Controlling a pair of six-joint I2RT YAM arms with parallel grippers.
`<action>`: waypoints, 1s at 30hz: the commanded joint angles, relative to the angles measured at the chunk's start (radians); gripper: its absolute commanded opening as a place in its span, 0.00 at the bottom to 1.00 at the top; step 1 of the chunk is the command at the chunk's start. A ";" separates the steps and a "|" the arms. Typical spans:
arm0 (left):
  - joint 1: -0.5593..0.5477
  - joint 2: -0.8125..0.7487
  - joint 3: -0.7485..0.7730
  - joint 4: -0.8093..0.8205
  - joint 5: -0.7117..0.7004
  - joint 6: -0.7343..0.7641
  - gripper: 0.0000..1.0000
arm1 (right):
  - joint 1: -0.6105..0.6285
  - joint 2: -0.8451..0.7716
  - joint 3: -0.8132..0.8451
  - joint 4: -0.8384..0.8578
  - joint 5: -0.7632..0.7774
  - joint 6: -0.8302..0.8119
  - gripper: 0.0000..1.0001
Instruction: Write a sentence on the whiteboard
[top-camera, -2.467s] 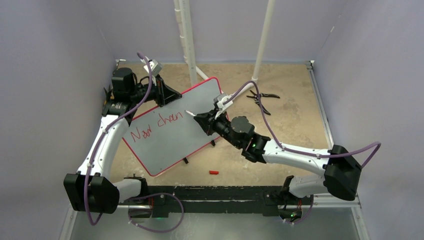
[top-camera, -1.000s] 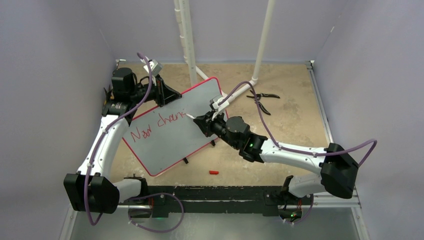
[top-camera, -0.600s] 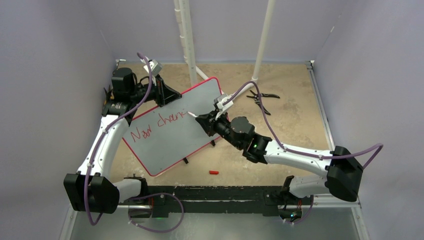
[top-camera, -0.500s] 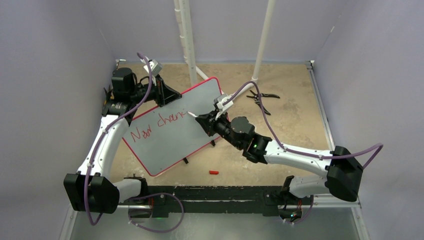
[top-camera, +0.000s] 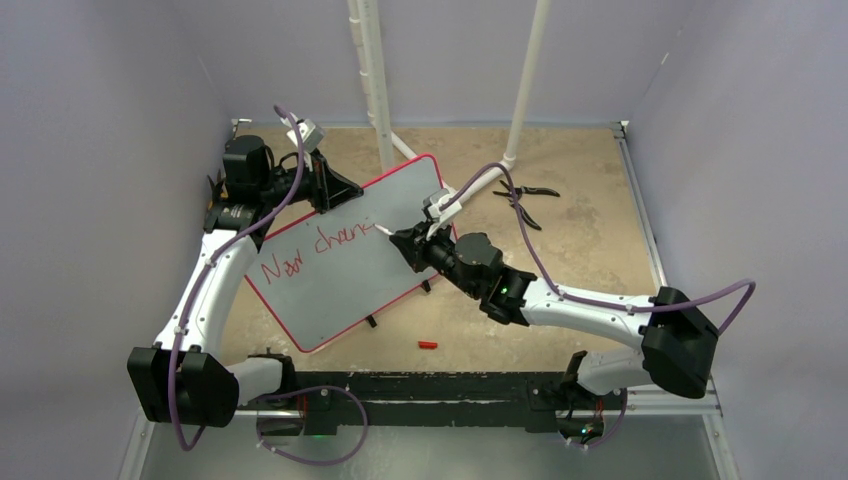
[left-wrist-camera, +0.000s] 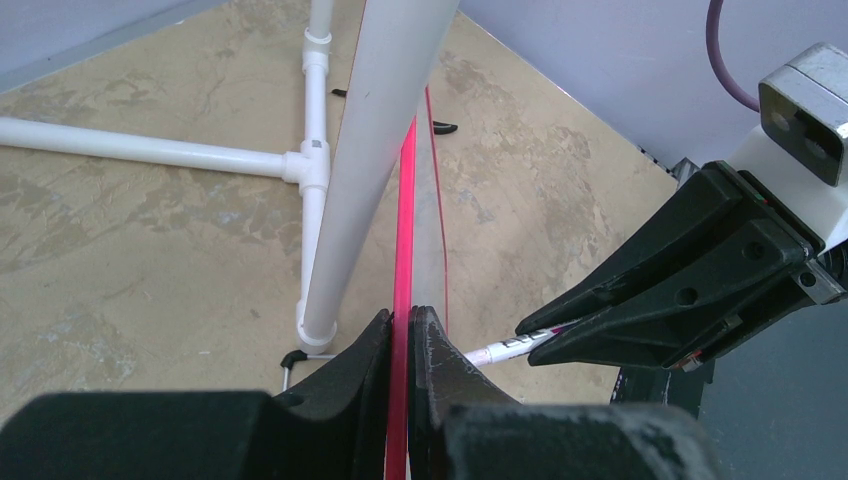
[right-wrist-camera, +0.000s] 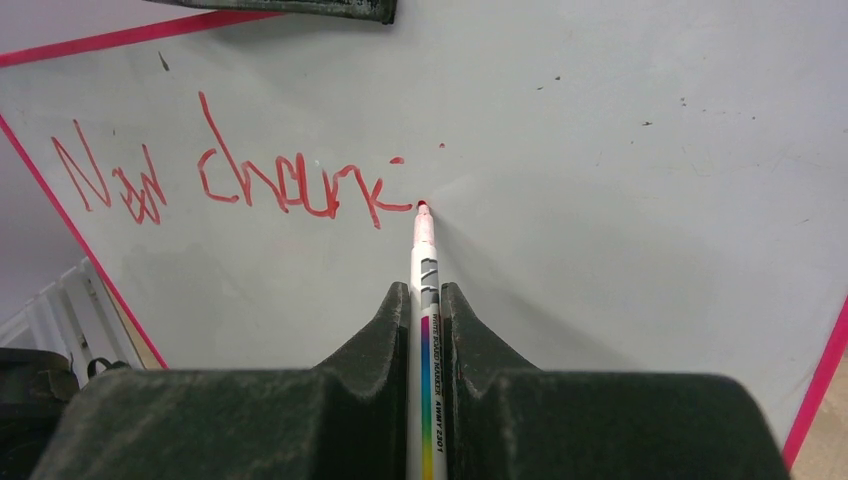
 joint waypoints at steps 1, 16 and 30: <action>0.024 0.004 -0.008 0.039 -0.057 0.014 0.00 | -0.018 -0.022 0.013 0.043 0.085 -0.004 0.00; 0.024 0.005 -0.008 0.039 -0.057 0.015 0.00 | -0.026 -0.005 0.057 0.079 0.005 -0.040 0.00; 0.026 0.005 -0.007 0.039 -0.057 0.014 0.00 | -0.025 0.005 0.006 0.062 -0.069 -0.027 0.00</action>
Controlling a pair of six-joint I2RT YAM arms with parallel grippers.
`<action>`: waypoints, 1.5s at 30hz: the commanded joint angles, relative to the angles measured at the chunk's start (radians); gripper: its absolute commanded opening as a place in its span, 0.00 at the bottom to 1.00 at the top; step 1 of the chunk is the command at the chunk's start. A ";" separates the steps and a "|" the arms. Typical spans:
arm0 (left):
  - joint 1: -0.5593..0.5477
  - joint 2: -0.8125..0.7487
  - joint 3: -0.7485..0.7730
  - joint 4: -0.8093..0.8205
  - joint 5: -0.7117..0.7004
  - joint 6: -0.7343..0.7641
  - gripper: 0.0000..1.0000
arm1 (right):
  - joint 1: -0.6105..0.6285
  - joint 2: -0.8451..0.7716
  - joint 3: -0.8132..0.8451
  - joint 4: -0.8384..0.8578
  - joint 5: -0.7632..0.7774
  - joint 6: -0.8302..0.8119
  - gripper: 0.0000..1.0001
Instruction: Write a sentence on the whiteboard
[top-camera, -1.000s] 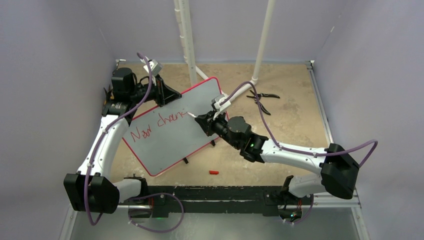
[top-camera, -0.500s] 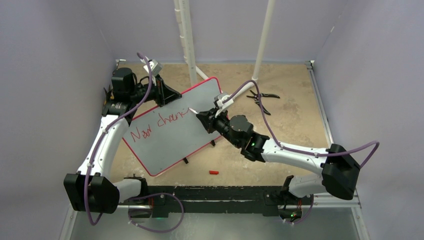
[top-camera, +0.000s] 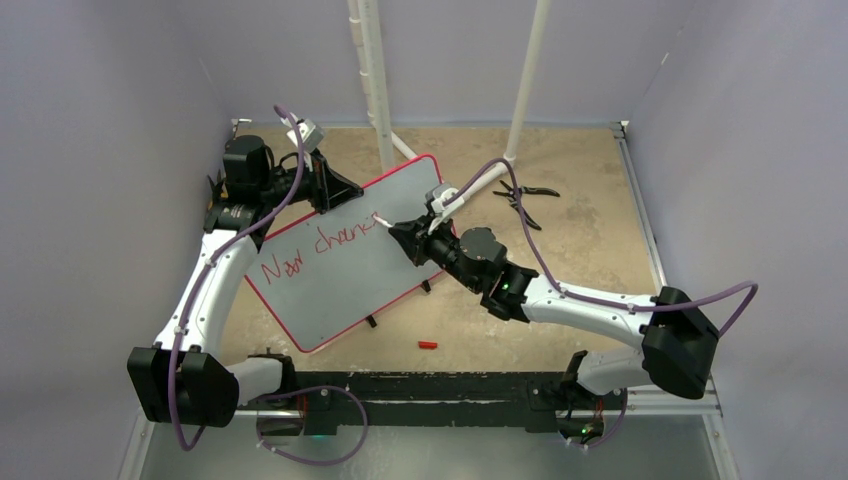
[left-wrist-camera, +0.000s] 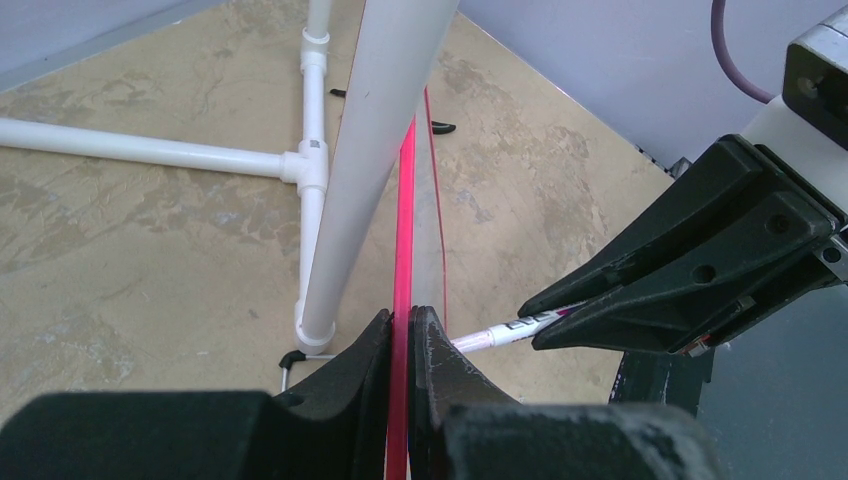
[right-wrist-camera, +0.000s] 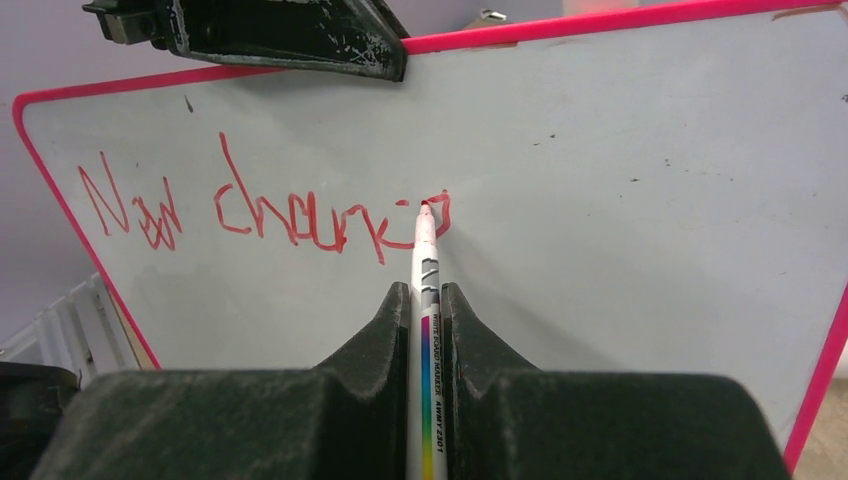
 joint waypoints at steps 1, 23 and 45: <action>0.026 0.005 -0.006 0.039 -0.058 0.014 0.00 | -0.002 0.006 -0.015 0.019 -0.037 0.000 0.00; 0.026 0.008 -0.007 0.039 -0.058 0.015 0.00 | 0.003 -0.042 -0.039 -0.076 0.083 0.038 0.00; 0.026 0.009 -0.008 0.040 -0.058 0.014 0.00 | -0.021 -0.065 0.013 0.025 0.087 -0.004 0.00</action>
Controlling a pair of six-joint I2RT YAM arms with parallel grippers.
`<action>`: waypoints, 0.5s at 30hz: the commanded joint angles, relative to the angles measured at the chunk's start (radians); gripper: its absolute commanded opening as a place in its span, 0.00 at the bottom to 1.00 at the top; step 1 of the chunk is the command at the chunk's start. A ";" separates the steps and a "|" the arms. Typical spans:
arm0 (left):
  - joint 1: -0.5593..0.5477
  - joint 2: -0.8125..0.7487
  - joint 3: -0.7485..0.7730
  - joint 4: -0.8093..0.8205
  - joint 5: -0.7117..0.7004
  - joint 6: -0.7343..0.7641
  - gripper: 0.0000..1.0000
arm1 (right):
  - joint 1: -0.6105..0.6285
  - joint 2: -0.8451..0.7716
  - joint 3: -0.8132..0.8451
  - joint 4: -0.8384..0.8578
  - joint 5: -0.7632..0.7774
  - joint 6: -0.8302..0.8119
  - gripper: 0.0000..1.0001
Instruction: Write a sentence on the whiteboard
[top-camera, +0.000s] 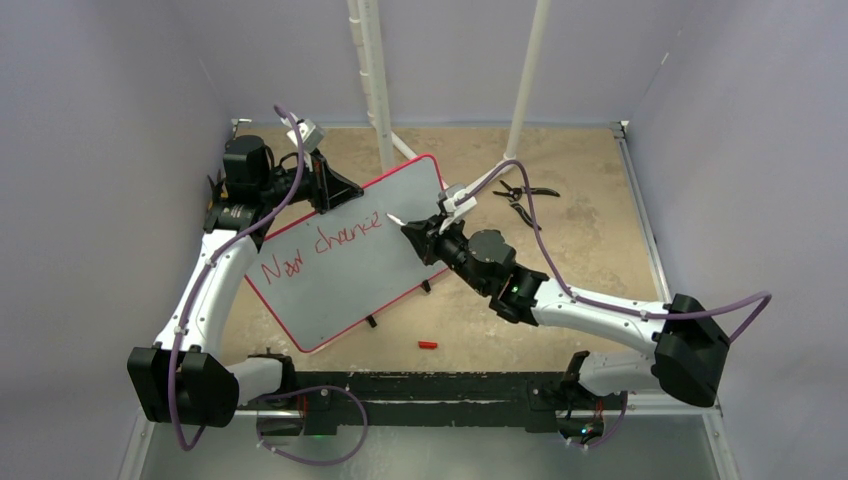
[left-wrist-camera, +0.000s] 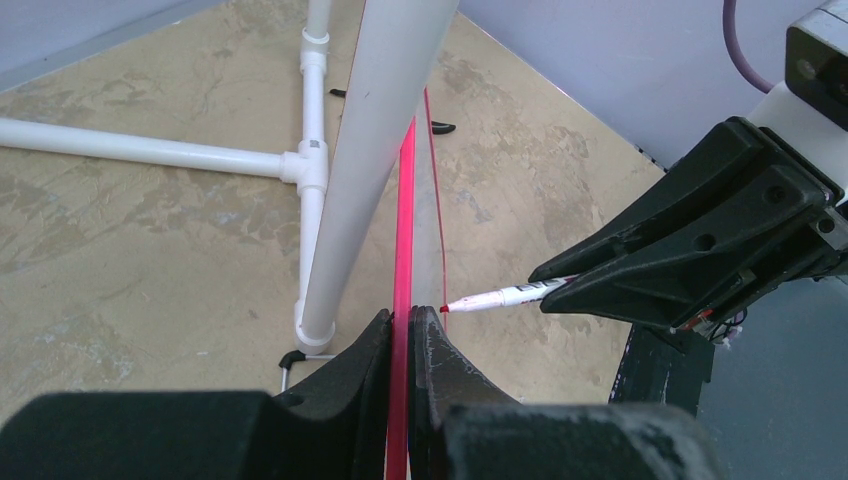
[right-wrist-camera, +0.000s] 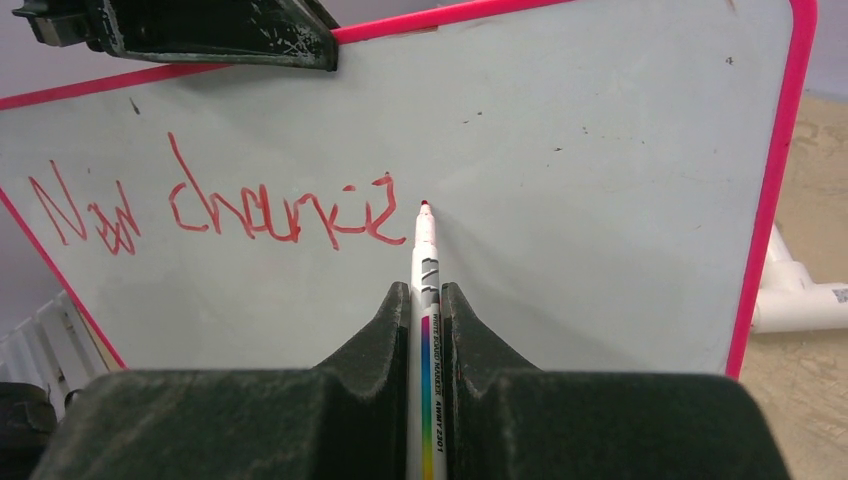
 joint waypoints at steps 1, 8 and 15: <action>0.026 0.009 -0.008 0.041 -0.058 0.014 0.00 | -0.013 0.003 0.050 0.074 0.023 -0.019 0.00; 0.025 0.009 -0.008 0.041 -0.057 0.015 0.00 | -0.025 0.028 0.064 0.085 0.007 -0.021 0.00; 0.026 0.010 -0.008 0.041 -0.058 0.015 0.00 | -0.027 0.050 0.074 0.080 -0.037 -0.023 0.00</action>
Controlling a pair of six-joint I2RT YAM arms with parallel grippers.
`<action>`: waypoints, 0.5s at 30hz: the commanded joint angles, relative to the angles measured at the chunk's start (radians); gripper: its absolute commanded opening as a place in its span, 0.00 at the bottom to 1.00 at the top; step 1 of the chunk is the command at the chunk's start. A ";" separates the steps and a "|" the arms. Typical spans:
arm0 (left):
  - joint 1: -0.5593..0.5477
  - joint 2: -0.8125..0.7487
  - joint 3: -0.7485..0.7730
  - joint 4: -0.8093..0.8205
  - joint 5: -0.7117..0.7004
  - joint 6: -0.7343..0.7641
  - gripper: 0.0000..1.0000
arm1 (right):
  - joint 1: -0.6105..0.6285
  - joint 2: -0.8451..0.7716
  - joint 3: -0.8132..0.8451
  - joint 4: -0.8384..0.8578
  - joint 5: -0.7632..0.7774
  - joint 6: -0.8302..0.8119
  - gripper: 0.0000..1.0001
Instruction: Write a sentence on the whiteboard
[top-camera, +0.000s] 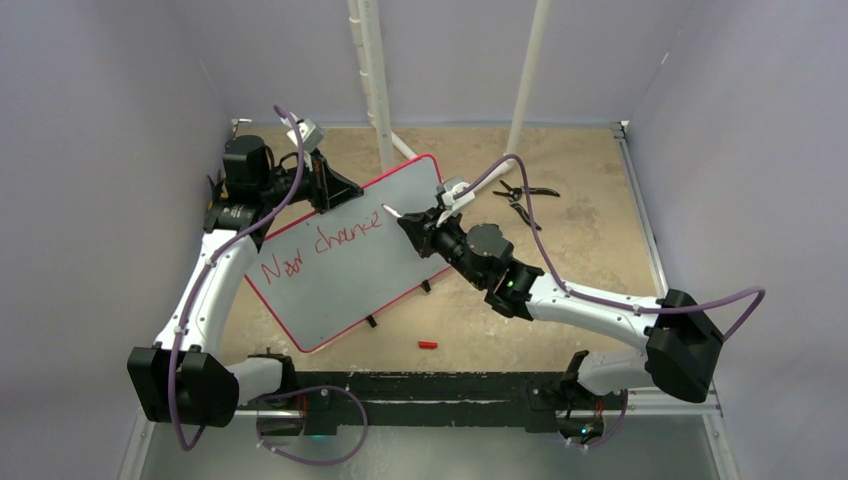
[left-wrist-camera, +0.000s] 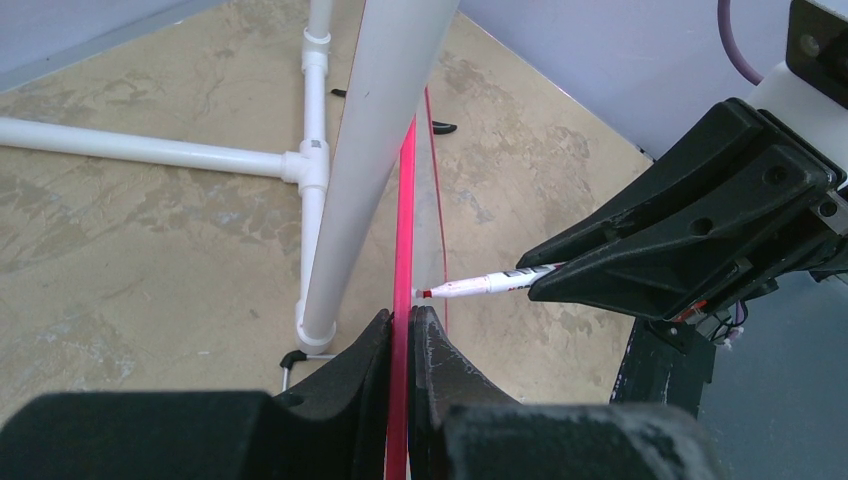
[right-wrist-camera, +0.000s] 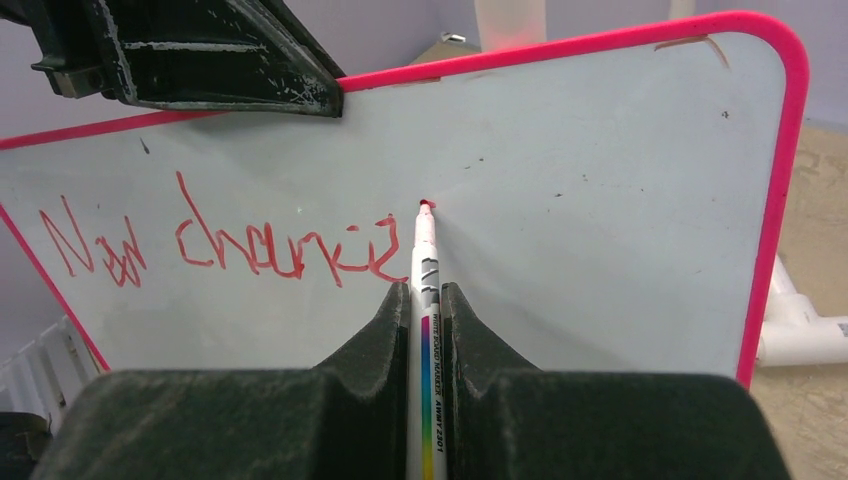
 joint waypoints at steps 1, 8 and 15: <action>0.026 0.010 -0.008 0.040 -0.058 0.015 0.00 | -0.004 0.007 0.039 0.033 -0.033 -0.016 0.00; 0.025 0.008 -0.007 0.039 -0.058 0.015 0.00 | -0.004 0.006 0.007 0.034 -0.030 -0.015 0.00; 0.026 0.009 -0.007 0.040 -0.058 0.015 0.00 | -0.004 0.006 -0.031 0.023 -0.060 0.015 0.00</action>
